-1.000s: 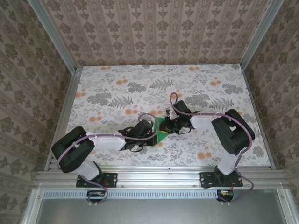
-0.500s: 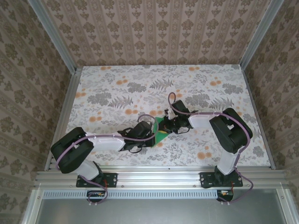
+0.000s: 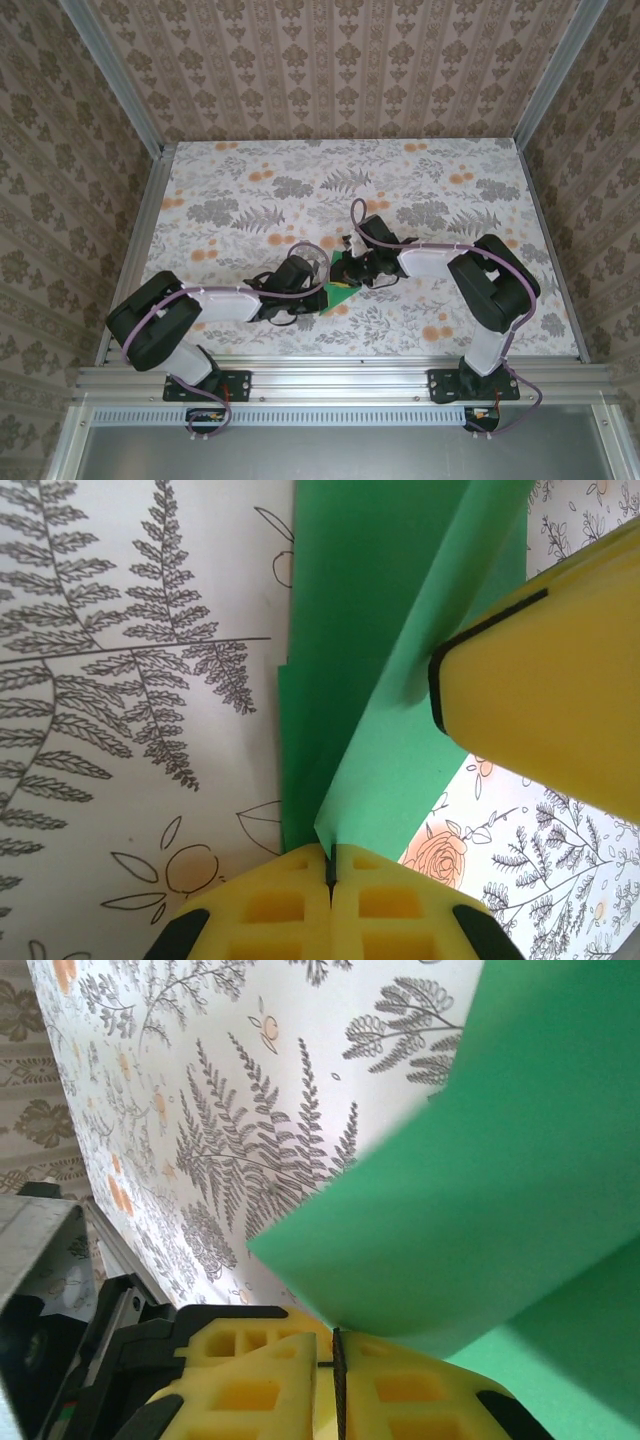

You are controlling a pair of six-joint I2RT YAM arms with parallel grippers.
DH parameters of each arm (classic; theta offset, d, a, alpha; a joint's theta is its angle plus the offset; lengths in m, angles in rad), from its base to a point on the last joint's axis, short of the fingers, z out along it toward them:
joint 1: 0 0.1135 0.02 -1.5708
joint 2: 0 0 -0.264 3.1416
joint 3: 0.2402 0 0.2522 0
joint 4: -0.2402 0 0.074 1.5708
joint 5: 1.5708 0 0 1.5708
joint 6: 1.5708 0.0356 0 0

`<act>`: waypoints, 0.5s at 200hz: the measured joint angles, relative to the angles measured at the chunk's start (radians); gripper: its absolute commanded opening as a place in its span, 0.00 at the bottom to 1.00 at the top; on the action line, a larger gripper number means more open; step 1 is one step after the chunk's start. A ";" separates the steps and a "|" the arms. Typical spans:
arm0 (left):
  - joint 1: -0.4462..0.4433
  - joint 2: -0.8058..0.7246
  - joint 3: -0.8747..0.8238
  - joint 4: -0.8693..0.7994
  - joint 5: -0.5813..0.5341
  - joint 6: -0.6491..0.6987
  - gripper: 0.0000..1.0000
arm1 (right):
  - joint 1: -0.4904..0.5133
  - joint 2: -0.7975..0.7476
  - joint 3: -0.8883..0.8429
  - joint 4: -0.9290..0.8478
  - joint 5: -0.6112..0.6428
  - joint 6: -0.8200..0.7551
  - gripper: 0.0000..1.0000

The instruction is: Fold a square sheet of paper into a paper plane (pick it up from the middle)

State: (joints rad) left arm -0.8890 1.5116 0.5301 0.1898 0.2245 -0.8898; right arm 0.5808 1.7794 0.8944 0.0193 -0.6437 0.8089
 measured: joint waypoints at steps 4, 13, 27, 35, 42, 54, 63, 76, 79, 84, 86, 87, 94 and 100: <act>0.001 0.000 0.000 0.000 0.002 0.001 0.00 | 0.000 0.000 0.002 0.000 0.000 0.002 0.15; 0.002 0.000 0.000 0.001 0.008 0.004 0.00 | 0.000 0.001 0.008 0.000 0.000 0.003 0.15; 0.004 0.000 0.000 0.002 0.016 0.006 0.00 | 0.000 0.005 0.014 0.000 0.000 0.006 0.15; 0.006 0.000 0.000 0.002 0.018 0.007 0.00 | 0.000 0.009 0.019 -0.001 0.001 0.006 0.14; 0.007 0.000 0.000 0.002 0.020 0.008 0.02 | 0.000 0.015 0.023 -0.002 0.005 0.006 0.14; 0.007 0.000 0.000 0.002 0.022 0.008 0.07 | 0.000 0.026 0.030 -0.007 0.012 0.006 0.13; 0.007 0.000 0.000 0.002 0.023 0.010 0.10 | 0.000 0.036 0.034 -0.009 0.017 0.006 0.13; 0.007 0.000 0.000 0.001 0.023 0.015 0.15 | 0.000 0.048 0.036 -0.011 0.029 0.006 0.12; 0.007 0.000 0.000 0.001 0.023 0.016 0.16 | 0.000 0.051 0.036 -0.011 0.032 0.006 0.12; 0.007 0.000 0.000 -0.001 0.023 0.018 0.17 | 0.000 0.054 0.036 -0.013 0.036 0.006 0.12; 0.007 0.000 0.000 -0.002 0.024 0.021 0.17 | 0.000 0.055 0.036 -0.015 0.038 0.006 0.12; 0.007 0.000 0.000 -0.003 0.023 0.022 0.17 | 0.000 0.056 0.036 -0.015 0.039 0.006 0.12; 0.007 0.000 0.000 -0.005 0.024 0.024 0.18 | 0.000 0.058 0.036 -0.020 0.043 0.006 0.12; 0.007 -0.002 0.000 -0.006 0.024 0.025 0.19 | 0.000 0.058 0.036 -0.023 0.047 0.006 0.12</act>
State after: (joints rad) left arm -0.8818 1.5093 0.5297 0.1837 0.2481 -0.8650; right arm 0.5804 1.8378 0.9306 -0.0032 -0.5972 0.8150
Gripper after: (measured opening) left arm 0.174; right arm 0.123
